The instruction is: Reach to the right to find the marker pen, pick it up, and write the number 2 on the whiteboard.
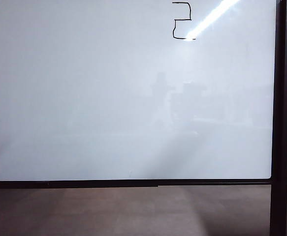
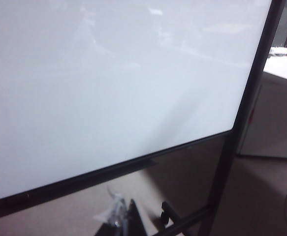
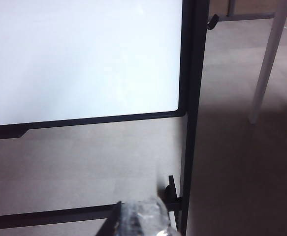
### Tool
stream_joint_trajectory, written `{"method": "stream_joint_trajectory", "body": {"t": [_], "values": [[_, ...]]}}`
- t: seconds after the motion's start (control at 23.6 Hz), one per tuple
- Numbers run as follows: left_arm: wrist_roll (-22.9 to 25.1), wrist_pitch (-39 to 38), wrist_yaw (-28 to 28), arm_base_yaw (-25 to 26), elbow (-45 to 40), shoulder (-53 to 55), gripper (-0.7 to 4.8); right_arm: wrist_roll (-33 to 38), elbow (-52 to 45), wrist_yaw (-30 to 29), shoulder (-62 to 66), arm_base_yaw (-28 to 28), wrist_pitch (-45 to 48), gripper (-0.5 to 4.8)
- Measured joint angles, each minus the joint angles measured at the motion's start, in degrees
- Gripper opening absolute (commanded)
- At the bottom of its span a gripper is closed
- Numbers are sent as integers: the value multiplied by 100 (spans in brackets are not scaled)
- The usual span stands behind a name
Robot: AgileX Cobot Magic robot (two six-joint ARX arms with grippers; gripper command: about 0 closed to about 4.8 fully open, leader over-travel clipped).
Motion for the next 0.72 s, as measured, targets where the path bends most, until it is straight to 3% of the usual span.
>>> {"method": "stream_joint_trajectory", "body": {"t": [0.17, 0.47, 0.72], "values": [[-2, 74, 140, 789, 0, 0, -5, 0, 0, -2, 0, 0, 0, -5], [-4, 50, 704, 3038, 0, 0, -5, 0, 0, -2, 0, 0, -2, -5], [2, -105, 737, 4057, 0, 0, -5, 2, 0, -2, 0, 0, -2, -5]]}}
